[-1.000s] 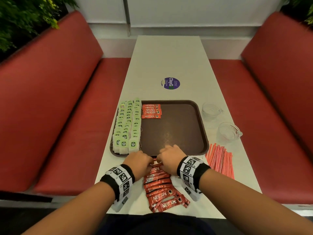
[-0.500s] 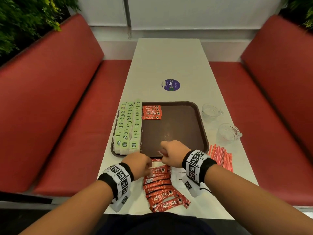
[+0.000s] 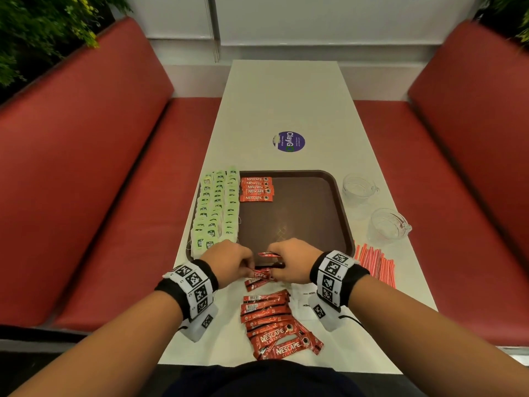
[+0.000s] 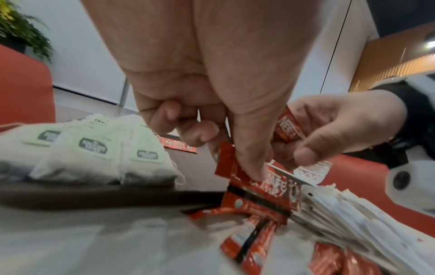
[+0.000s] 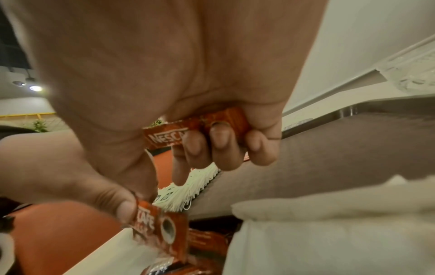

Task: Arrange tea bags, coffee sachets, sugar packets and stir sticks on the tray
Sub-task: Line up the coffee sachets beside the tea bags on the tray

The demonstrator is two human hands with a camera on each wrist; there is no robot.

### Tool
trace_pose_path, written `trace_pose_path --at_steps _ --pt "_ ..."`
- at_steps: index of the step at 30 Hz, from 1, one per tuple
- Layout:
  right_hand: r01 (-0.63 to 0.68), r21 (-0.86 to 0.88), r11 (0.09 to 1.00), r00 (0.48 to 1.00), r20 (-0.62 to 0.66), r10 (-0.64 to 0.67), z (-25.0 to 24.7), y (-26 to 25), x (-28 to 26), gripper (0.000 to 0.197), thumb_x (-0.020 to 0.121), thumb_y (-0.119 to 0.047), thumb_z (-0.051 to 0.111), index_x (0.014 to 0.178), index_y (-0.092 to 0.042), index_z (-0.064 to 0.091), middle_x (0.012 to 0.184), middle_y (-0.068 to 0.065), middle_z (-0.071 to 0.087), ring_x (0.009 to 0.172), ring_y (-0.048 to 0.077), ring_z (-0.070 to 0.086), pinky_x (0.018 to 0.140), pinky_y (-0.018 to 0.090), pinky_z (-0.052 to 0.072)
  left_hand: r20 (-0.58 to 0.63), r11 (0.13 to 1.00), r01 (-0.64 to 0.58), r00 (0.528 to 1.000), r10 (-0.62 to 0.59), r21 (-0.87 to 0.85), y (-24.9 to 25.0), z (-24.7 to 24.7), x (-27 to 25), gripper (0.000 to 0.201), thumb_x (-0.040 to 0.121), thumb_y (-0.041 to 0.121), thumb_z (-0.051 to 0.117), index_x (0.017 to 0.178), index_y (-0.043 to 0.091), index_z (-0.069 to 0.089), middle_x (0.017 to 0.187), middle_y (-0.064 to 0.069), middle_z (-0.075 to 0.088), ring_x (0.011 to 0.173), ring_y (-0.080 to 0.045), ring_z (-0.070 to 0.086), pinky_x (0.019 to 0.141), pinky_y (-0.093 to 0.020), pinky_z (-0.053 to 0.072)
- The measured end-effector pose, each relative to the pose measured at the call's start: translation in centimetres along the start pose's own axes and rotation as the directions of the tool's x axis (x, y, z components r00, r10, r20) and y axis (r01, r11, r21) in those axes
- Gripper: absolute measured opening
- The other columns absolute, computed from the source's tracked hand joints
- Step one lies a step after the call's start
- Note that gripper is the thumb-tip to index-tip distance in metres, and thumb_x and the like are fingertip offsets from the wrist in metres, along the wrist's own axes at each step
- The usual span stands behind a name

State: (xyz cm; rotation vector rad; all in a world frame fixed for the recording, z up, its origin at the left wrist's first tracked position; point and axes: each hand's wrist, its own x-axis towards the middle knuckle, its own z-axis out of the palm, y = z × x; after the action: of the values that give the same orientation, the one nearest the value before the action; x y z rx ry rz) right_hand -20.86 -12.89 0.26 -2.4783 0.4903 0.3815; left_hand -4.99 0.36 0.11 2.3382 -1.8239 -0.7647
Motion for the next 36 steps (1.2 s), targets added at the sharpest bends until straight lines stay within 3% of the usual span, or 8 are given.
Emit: trace_pose_path --at_steps 5,9,16,20,24,28,32,36 --pt "-0.001 -0.002 1.0 1.0 0.012 0.001 -0.6 0.5 0.5 0.015 0.09 -0.031 0.065 0.079 -0.033 0.055 0.083 -0.008 0.063 0.08 0.015 0.061 0.07 0.032 0.049 -0.025 0.994 -0.014 1.0 0.012 -0.11 -0.9 -0.9 0.5 0.005 0.089 0.032 0.07 0.088 0.029 0.067 0.081 0.013 0.066 0.069 0.001 0.054 0.061 -0.015 0.035" --pt "0.033 0.043 0.999 0.997 -0.073 -0.03 -1.2 1.0 1.0 0.016 0.09 -0.031 0.065 0.079 -0.031 0.053 0.088 -0.007 0.056 0.083 0.016 0.057 0.078 0.037 0.05 -0.042 0.972 -0.003 0.999 -0.006 -0.234 -1.6 -0.9 1.2 0.005 0.091 0.03 0.069 0.089 0.027 0.066 0.08 0.011 0.067 0.074 -0.004 0.06 0.067 -0.022 0.045" --pt "0.04 0.189 0.981 0.998 -0.062 -0.029 -2.4 1.3 1.9 0.026 0.086 -0.038 0.075 0.107 -0.027 0.065 0.092 -0.009 0.068 0.084 0.01 0.064 0.077 0.029 0.053 -0.154 0.927 -0.119 0.986 0.068 -0.356 -1.1 -2.3 2.8 0.017 0.092 0.024 0.067 0.082 0.034 0.058 0.077 0.013 0.063 0.068 0.001 0.054 0.064 -0.018 0.042" --pt "0.01 0.19 0.982 0.997 -0.071 0.004 -3.4 1.8 2.7 0.008 0.088 -0.031 0.073 0.089 -0.028 0.066 0.082 -0.005 0.068 0.077 0.011 0.063 0.078 0.036 0.054 -0.156 0.878 -0.138 0.985 0.073 -0.459 -0.9 -3.3 3.8 0.015 0.091 0.018 0.069 0.085 0.03 0.062 0.077 0.007 0.069 0.069 -0.006 0.063 0.07 -0.026 0.053" --pt "-0.023 0.143 0.989 0.994 -0.099 0.038 -4.5 2.3 3.2 0.026 0.094 -0.027 0.066 0.072 -0.034 0.053 0.076 -0.006 0.062 0.072 0.012 0.06 0.072 0.032 0.049 -0.192 0.893 -0.132 0.98 0.052 -0.43 -1.1 -4.5 4.6 0.015 0.089 0.021 0.071 0.083 0.032 0.065 0.077 0.011 0.067 0.072 -0.003 0.059 0.071 -0.022 0.048" --pt "-0.127 0.126 0.984 0.976 -0.163 0.147 -4.9 3.4 3.3 0.015 0.098 -0.026 0.058 0.085 -0.033 0.055 0.084 -0.004 0.064 0.078 0.018 0.062 0.073 0.034 0.052 -0.29 0.913 -0.042 0.953 -0.086 -0.406 -2.7 -5.8 6.3 0.009 0.089 0.022 0.072 0.083 0.029 0.069 0.077 0.013 0.066 0.074 0.001 0.058 0.068 -0.016 0.041" --pt "-0.15 0.187 0.971 0.951 -0.243 0.193 -5.1 4.7 3.4 0.005 0.101 -0.028 0.051 0.096 -0.03 0.049 0.082 -0.002 0.065 0.071 0.022 0.064 0.065 0.034 0.052 -0.267 0.925 0.143 0.932 -0.246 -0.351 -4.4 -6.4 10.2 0.005 0.088 0.027 0.073 0.085 0.026 0.069 0.082 0.009 0.068 0.082 -0.011 0.063 0.08 -0.03 0.054" --pt "-0.149 0.222 0.964 0.952 -0.23 0.2 -4.9 4.7 3.6 0.007 0.103 -0.031 0.047 0.105 -0.026 0.043 0.088 0.004 0.065 0.073 0.022 0.063 0.069 0.039 0.053 -0.211 0.956 0.239 0.939 -0.272 -0.168 -5.0 -5.9 14.2 0.007 0.085 0.033 0.075 0.083 0.03 0.07 0.085 0.013 0.068 0.085 -0.012 0.063 0.089 -0.038 0.054"
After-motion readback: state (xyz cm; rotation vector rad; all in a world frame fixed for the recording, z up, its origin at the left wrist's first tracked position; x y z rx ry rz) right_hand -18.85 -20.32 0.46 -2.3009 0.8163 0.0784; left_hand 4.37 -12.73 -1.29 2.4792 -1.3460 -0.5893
